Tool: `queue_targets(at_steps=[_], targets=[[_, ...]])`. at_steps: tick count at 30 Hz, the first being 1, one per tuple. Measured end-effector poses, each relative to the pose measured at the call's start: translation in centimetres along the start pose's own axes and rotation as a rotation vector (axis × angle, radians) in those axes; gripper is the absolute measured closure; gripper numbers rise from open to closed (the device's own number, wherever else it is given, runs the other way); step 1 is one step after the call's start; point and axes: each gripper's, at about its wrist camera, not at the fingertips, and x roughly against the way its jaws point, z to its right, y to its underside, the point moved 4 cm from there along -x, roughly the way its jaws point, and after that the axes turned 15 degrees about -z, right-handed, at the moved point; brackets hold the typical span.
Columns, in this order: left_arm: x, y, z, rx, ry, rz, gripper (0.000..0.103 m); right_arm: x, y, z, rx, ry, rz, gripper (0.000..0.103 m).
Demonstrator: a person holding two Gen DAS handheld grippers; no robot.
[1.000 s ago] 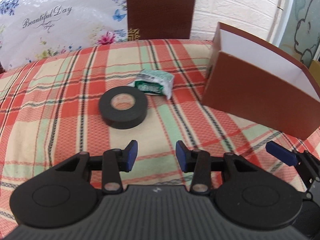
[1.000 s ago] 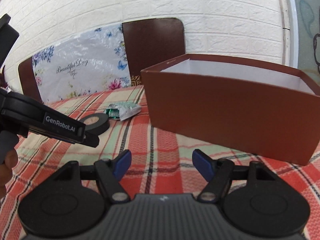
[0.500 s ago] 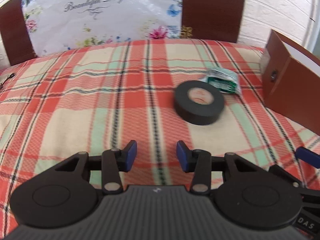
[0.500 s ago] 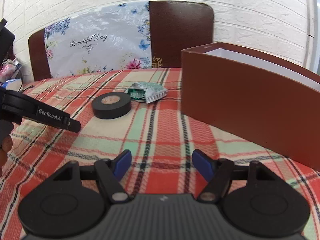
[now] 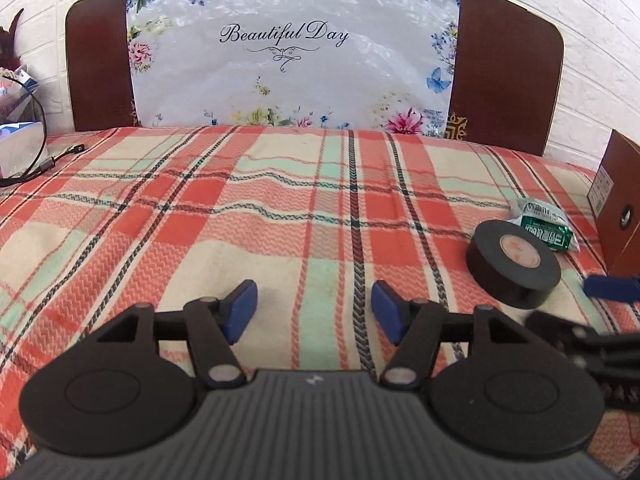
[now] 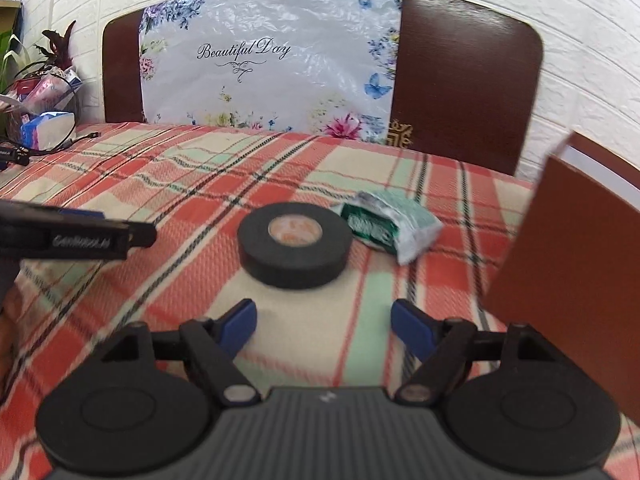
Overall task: Organize objects
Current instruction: 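Grasp the black electrical tape roll with the right tool, then grasp the black tape with the left tool while the right tool releases it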
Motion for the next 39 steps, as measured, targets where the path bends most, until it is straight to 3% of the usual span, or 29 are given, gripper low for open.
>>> queue_targets(at_steps=[4,8,13,22,26,29,30,32,36,39], targets=[[-0.1,0.1,0.1,-0.007,-0.013,0.008,0.037,-2.1,-2.3,-0.5,0.017,-0.035,-0.010,0.016],[-0.1,0.2,0.1,-0.007,-0.015,0.008,0.037,-3.6,-3.9,-1.1,0.020,-0.062,-0.019,0.021],[-0.1,0.1,0.1,-0.007,-0.014,0.008,0.036,-3.3,-3.5,-0.9,0.011,-0.077,-0.015,0.022],[-0.1,0.1,0.1,-0.008,-0.015,0.007,0.035,2.1,3.0,0.6,-0.006,-0.091,-0.031,0.022],[-0.1,0.1,0.2,-0.014,-0.025,0.001,0.035,5.4,7.1,2.3,-0.066,-0.048,-0.035,0.022],[0.3,0.0,1.1,-0.030,-0.078,-0.034,0.036,7.4,9.5,3.6,-0.134,0.010,-0.036,0.021],[0.7,-0.1,1.8,-0.032,-0.057,-0.057,0.037,7.7,10.0,4.0,-0.149,0.025,-0.039,0.022],[1.7,0.2,4.1,-0.060,0.064,-0.112,0.037,8.2,10.5,4.4,-0.156,0.032,-0.039,0.020],[4.7,1.5,10.4,-0.226,0.265,-0.189,0.044,8.4,10.8,4.2,-0.129,0.046,-0.027,0.020],[6.0,2.5,13.5,-0.291,0.414,-0.278,0.047,8.5,10.9,4.3,-0.133,0.031,-0.026,0.020]])
